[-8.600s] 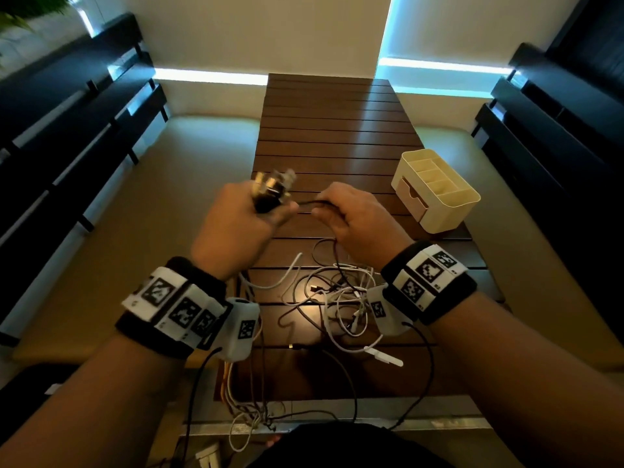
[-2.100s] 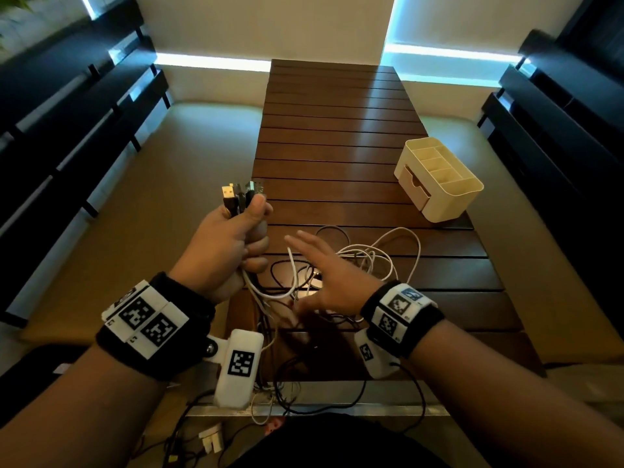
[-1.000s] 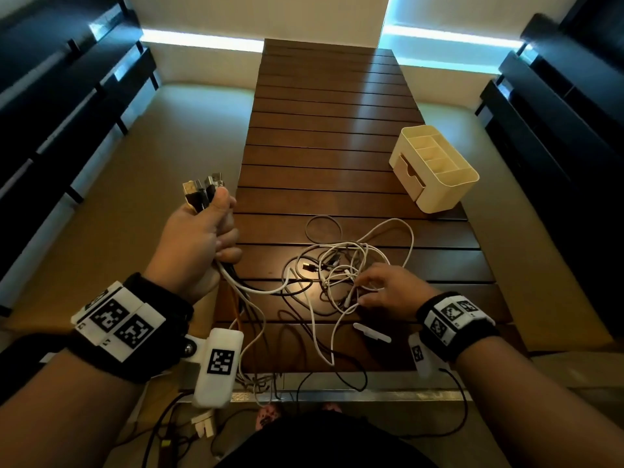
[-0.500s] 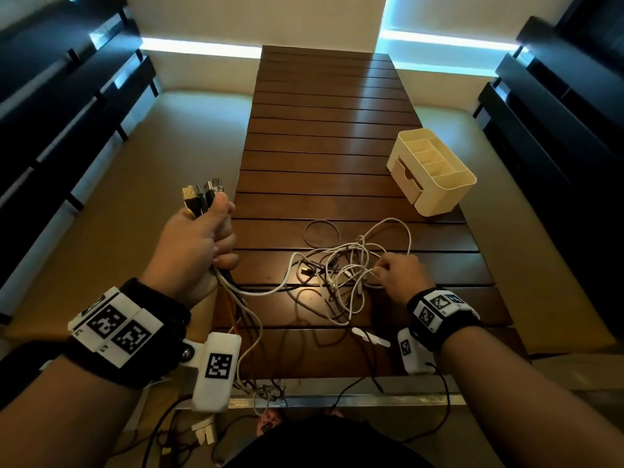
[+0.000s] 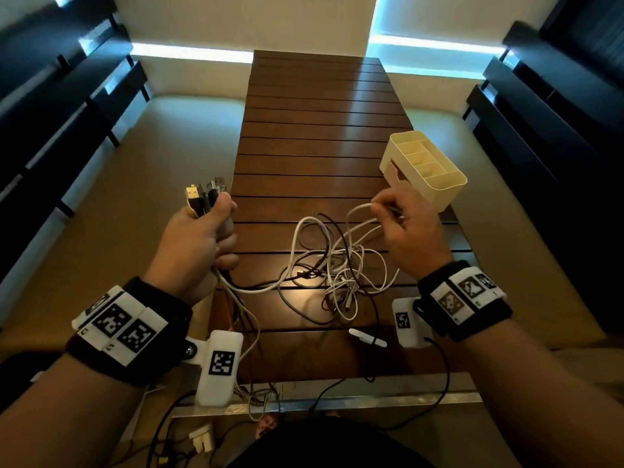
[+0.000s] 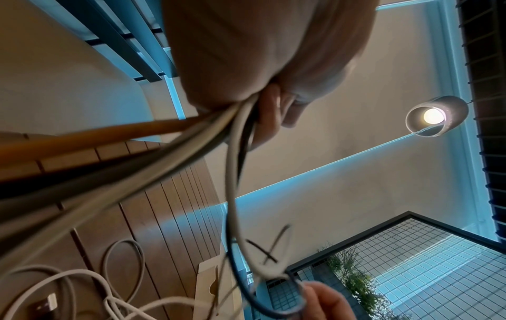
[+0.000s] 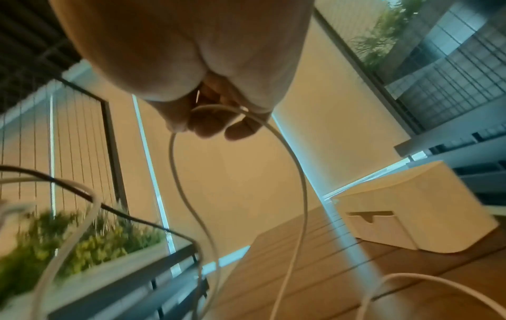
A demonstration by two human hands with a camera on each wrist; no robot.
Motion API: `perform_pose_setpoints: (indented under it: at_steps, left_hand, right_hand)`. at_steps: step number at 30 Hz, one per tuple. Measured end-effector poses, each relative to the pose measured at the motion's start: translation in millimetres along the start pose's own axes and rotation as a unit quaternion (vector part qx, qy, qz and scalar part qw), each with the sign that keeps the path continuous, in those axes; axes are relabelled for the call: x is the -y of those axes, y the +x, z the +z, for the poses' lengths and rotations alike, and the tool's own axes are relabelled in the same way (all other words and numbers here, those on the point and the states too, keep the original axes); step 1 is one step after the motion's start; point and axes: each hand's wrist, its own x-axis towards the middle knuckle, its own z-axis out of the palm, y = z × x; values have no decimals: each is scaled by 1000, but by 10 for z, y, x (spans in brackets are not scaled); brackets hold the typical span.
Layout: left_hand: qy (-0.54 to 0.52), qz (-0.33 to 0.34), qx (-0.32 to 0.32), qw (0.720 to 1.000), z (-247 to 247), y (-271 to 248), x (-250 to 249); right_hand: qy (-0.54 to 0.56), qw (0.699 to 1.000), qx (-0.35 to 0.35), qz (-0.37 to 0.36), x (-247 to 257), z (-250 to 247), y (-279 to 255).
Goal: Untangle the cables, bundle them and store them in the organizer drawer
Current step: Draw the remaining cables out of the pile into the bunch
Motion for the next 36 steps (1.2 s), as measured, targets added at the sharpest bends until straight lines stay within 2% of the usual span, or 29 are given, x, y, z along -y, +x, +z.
perform_pose_setpoints:
  at_steps: [1,4,9,11,13,15,17,20,23,27,30,32,35,36]
  left_hand:
    - [0,0,2,1000,6,-7,-16]
    - [-4,9,4,1000,2,-27,-84]
    - [-9,18,-11,1000,-115,-33,-149]
    - [-6,16,-12,1000,-128,-26,-152]
    - [-3,17,-8,1000,-99,-24,-154]
    - [-2,22,-1,1000,-68,-28,-161]
    - [-3,24,4,1000,-60,-31,-164]
    - [-4,24,0,1000,-93,-27,-165]
    - [-7,19,-4,1000,-127,-18,-161]
    - [-7,18,-3,1000,-150,-10,-164]
    - [-11,20,2,1000,-153,2,-159]
    - [-15,18,4,1000,-137,2,-159]
    - [-18,20,8,1000,-106,-9,-158]
    - [-17,21,10,1000,-101,-16,-158]
  right_hand:
    - [5,1000,7,2,16,-11,28]
    - [3,992,111,57,-23,18,-30]
    - [16,987,126,95,25,-56,-74]
    - [-7,978,166,124,36,-60,-54]
    - [-121,951,249,140,-28,-7,-57]
    - [-231,900,337,155,-97,77,-111]
    - [-236,879,373,179,-142,137,-183]
    - [-154,896,361,208,-124,164,-295]
    - [-58,925,297,228,-8,94,-320]
    - [21,950,230,212,302,-133,-218]
    - [7,962,209,175,443,-281,-143]
    - [-19,951,251,179,449,-292,-96]
    - [-147,895,384,175,337,-130,-100]
    - [-193,882,399,159,279,-58,-130]
